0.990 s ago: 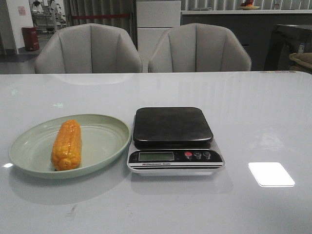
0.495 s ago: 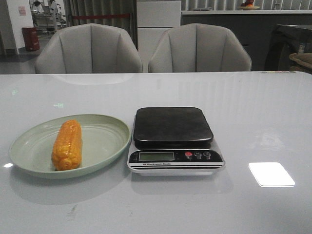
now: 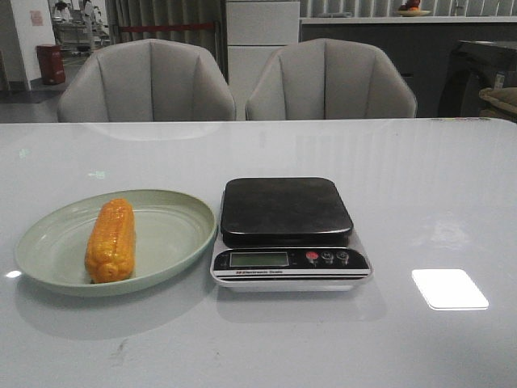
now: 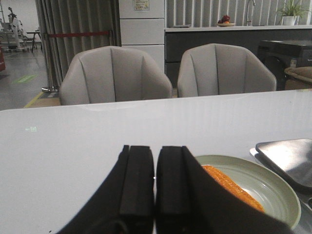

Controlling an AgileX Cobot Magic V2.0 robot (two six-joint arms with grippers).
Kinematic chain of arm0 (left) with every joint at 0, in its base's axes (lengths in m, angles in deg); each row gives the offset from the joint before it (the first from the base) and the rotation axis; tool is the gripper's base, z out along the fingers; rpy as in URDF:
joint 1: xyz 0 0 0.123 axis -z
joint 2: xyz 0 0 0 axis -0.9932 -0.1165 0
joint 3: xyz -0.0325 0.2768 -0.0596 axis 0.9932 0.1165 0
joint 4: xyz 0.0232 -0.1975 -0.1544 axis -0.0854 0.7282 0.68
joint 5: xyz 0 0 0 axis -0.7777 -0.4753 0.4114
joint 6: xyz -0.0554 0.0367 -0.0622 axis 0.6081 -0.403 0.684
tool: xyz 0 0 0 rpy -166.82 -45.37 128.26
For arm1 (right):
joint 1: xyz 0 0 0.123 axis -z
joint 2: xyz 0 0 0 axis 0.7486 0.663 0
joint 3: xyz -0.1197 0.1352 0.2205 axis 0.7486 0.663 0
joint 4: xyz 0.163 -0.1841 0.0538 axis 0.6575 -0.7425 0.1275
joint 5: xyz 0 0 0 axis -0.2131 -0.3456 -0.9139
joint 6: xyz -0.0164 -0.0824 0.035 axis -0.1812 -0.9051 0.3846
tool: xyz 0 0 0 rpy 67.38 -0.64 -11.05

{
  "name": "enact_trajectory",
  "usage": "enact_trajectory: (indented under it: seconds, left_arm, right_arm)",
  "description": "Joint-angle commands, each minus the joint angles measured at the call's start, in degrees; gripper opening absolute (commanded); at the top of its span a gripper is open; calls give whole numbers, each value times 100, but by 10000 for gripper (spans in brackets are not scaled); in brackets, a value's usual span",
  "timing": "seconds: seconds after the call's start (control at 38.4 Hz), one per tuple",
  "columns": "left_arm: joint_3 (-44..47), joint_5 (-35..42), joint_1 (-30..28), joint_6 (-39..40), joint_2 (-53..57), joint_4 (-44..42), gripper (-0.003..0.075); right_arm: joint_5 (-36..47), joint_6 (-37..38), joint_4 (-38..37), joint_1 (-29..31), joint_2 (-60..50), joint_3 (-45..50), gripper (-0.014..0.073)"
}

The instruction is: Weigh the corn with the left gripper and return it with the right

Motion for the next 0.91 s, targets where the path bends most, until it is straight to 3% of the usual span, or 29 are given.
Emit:
enact_trajectory:
  seconds: [0.0, 0.89]
  left_arm:
    - [178, 452, -79, 35, 146, 4, 125]
    - [178, 456, -145, 35, 134, 4, 125]
  right_arm:
    - [464, -58, -36, 35, 29, -158, 186]
    - [452, -58, -36, 35, 29, -158, 186]
